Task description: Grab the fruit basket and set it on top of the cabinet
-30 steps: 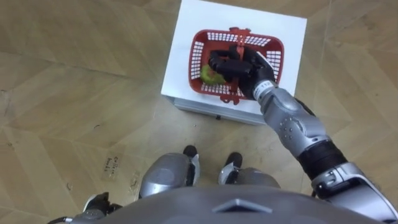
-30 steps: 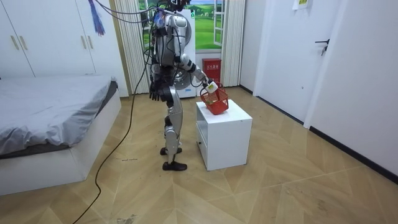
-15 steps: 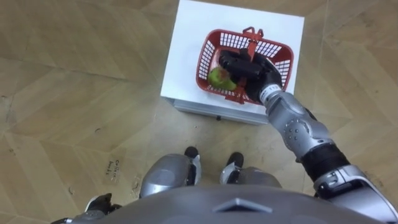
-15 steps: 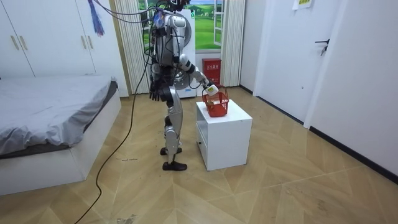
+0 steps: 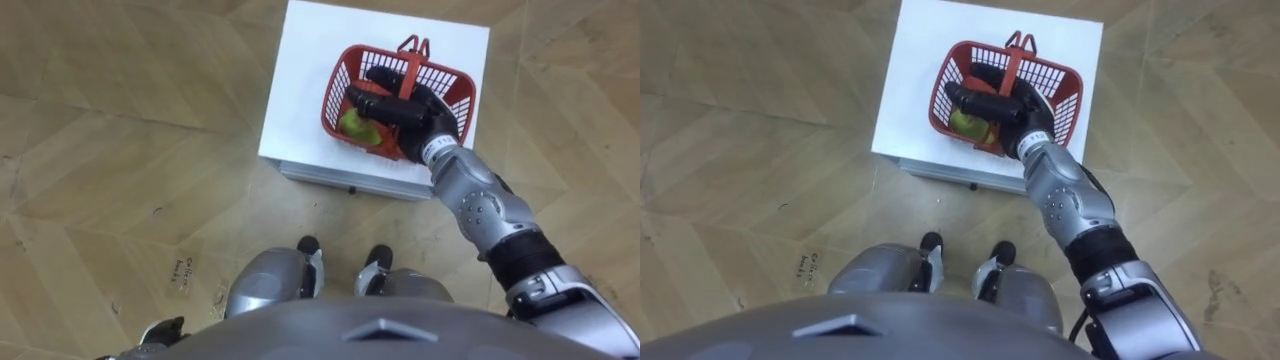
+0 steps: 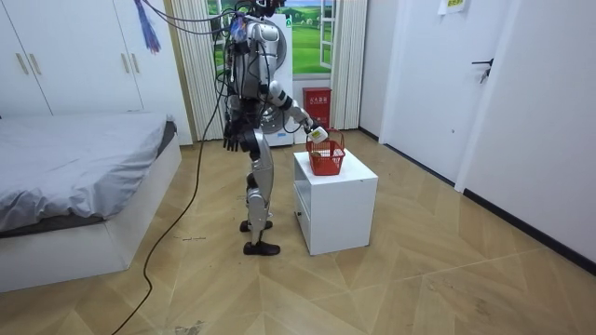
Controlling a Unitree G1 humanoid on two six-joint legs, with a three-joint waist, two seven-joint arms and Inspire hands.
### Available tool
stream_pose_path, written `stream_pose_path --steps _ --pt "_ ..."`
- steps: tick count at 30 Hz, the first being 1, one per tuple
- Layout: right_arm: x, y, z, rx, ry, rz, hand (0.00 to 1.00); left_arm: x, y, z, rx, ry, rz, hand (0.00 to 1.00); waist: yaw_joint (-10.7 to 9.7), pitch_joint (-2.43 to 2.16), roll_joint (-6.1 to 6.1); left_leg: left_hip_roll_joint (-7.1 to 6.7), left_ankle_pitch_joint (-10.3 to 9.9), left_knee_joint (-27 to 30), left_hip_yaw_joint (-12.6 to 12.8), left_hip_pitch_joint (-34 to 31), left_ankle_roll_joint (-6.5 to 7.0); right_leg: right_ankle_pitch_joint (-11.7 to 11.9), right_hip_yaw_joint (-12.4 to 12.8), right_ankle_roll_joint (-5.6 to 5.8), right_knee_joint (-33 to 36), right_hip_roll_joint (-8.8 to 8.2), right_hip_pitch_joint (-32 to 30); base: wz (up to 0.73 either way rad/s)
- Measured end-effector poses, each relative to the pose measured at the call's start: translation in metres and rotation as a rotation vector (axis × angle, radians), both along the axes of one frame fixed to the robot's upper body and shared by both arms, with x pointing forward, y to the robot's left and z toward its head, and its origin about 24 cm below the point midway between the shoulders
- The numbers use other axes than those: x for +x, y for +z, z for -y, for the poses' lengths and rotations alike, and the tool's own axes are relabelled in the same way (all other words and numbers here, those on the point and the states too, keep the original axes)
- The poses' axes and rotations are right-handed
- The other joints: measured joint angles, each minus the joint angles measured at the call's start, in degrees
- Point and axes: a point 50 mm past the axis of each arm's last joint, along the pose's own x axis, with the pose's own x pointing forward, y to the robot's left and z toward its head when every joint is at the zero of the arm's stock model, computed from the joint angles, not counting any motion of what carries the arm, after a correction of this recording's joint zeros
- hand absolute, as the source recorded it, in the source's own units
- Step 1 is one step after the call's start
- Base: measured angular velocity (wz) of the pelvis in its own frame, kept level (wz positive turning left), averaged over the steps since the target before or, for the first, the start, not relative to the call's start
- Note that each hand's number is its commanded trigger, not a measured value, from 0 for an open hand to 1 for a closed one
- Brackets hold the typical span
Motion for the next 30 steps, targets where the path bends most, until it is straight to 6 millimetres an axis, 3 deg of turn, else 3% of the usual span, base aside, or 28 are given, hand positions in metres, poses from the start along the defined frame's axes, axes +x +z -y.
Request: stream_pose_path --steps 4,30 --pt "-0.004 -0.0031 0.0011 -0.001 -0.004 -0.012 0.0 -0.0018 0.0 0.0001 -0.001 0.001 -0.004 0.0 0.04 -0.52 0.03 0.02 0.01 -0.22 0.01 0.22 0.01 -0.01 0.04 0.02 0.02 -0.04 0.02 0.0" --pt "-0.0065 -0.0005 0.0038 -0.014 -0.034 0.02 0.0 -0.0062 0.0001 0.0007 -0.002 -0.001 0.003 0.0 -0.1 -0.44 -0.36 -0.07 0.06 -0.97 0.39 1.0 0.09 -0.65 0.19 0.19 0.48 -0.34 0.09 0.0"
